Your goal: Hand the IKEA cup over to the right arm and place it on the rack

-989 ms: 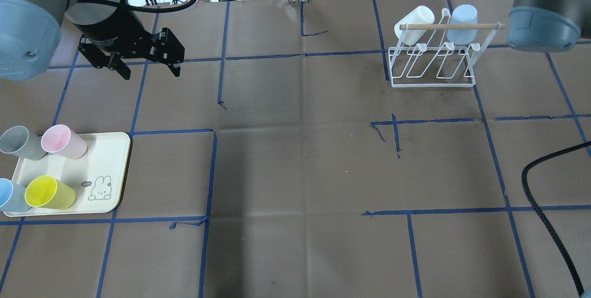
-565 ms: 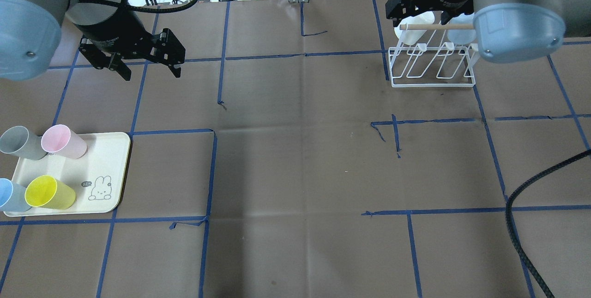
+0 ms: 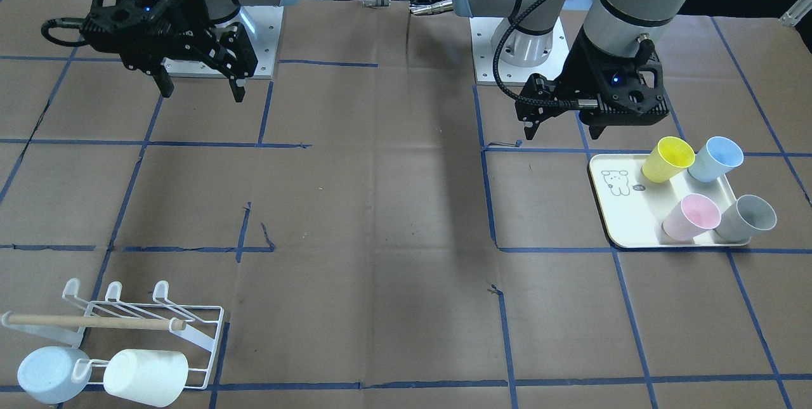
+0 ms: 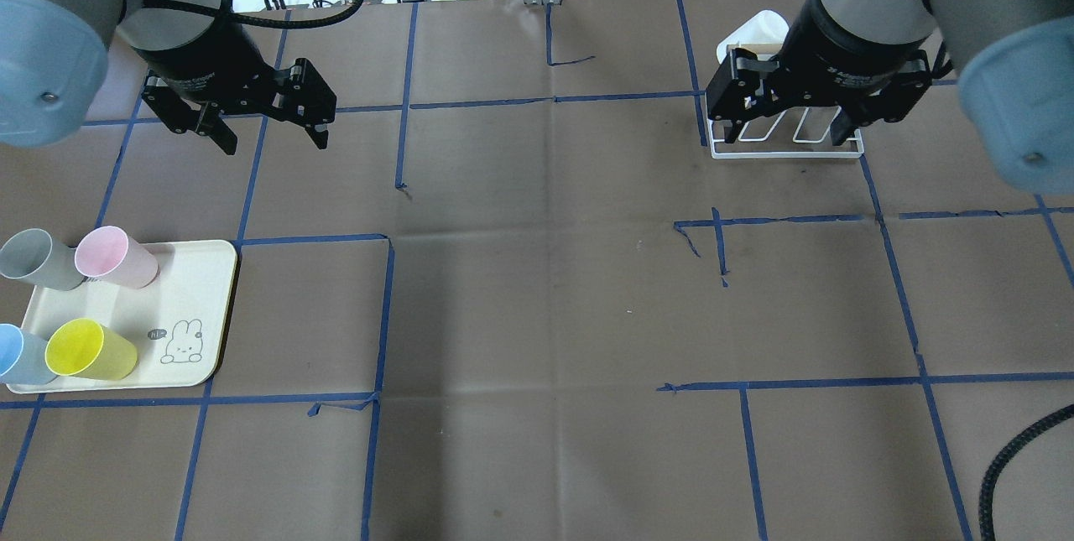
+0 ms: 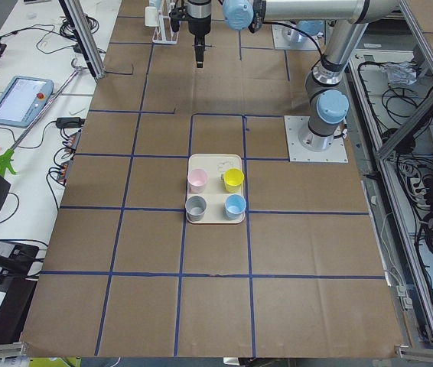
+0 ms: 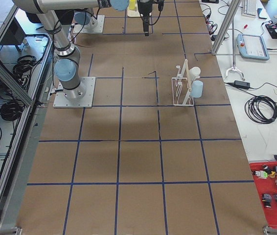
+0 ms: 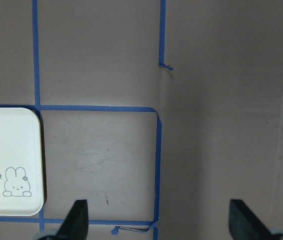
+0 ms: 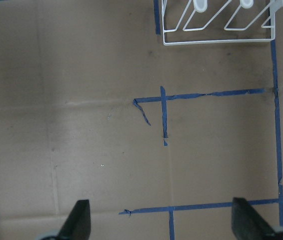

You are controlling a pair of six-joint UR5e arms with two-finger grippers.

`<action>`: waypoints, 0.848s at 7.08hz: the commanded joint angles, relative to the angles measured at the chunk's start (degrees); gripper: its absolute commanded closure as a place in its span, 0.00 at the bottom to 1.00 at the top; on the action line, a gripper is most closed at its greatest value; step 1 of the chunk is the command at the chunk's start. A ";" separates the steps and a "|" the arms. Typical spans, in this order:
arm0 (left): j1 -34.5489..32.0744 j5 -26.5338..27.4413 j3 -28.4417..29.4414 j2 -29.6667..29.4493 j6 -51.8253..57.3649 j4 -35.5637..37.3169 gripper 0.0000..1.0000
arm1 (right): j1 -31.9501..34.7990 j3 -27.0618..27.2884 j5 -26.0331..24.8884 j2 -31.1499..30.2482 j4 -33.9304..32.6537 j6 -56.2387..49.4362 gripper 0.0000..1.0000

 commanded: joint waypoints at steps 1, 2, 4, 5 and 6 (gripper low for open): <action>-0.06 -0.01 0.00 0.16 -0.20 -0.65 0.00 | -0.06 0.80 0.13 -0.62 0.68 0.08 0.00; -0.06 -0.09 -0.09 0.69 -0.28 -1.27 0.00 | 0.03 0.89 0.31 0.43 0.15 0.08 0.00; -0.06 -0.18 -0.09 0.69 -0.28 -1.36 0.00 | 0.03 0.80 0.04 1.58 0.59 0.08 0.00; -0.06 -0.27 -0.09 0.60 -0.28 -1.36 0.00 | 0.03 0.80 0.05 1.49 0.67 0.08 0.00; -0.06 -0.27 -0.09 0.60 -0.20 -1.36 0.00 | -0.06 0.89 0.05 1.75 0.94 0.08 0.00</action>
